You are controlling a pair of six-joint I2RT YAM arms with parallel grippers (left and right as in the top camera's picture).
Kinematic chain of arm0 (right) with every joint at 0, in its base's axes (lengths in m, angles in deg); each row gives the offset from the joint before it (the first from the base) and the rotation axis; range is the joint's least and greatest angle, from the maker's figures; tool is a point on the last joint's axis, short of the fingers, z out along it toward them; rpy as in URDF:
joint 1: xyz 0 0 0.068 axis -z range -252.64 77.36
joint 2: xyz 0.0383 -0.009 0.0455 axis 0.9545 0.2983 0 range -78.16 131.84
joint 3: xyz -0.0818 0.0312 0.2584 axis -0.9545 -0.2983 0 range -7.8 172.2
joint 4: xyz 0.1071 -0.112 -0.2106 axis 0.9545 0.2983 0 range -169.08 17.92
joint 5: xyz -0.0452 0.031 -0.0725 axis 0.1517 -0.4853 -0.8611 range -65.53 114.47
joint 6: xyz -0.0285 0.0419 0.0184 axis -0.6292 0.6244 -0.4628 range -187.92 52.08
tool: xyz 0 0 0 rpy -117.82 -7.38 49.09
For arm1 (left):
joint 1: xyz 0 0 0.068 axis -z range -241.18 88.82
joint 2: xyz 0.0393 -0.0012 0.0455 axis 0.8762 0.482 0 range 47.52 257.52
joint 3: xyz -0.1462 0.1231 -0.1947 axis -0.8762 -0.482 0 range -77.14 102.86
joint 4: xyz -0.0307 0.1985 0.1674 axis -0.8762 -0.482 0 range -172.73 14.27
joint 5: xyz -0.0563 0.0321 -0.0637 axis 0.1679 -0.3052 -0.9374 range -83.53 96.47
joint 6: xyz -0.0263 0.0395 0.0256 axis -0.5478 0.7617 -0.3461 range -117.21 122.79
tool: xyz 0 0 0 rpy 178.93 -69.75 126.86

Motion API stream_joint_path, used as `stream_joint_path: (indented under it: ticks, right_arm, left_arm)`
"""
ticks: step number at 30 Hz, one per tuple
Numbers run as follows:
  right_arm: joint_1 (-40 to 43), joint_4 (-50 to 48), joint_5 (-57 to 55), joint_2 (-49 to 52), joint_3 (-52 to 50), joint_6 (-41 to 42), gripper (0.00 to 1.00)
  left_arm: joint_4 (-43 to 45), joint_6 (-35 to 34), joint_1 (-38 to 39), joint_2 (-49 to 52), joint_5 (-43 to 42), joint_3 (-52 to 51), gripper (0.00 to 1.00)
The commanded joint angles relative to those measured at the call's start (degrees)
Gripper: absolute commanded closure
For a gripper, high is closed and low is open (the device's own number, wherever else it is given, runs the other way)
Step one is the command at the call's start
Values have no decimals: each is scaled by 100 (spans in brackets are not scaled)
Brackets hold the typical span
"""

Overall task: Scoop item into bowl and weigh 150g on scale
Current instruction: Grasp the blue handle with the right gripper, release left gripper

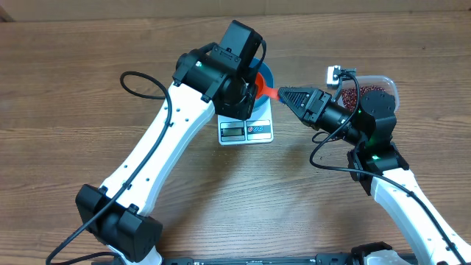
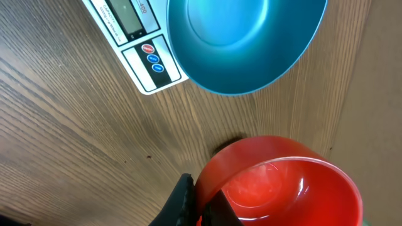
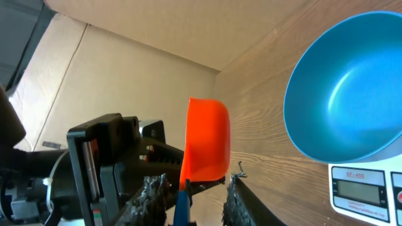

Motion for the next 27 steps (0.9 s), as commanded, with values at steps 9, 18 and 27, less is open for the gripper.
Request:
stream_joint_path:
  ticks: [9,18,27]
  right_arm:
    - [-28,-37,-52,-9,120,107,73]
    - [-28,-37,-52,-9,120,105,82]
    - [-28,-37,-52,-9,120,105,96]
  left_arm:
    - [-15,-321,92,-55,260,48,96]
    - [-33,-391,94,-55,273,48,96]
    - [-39,-382,94,-55,271,48,96]
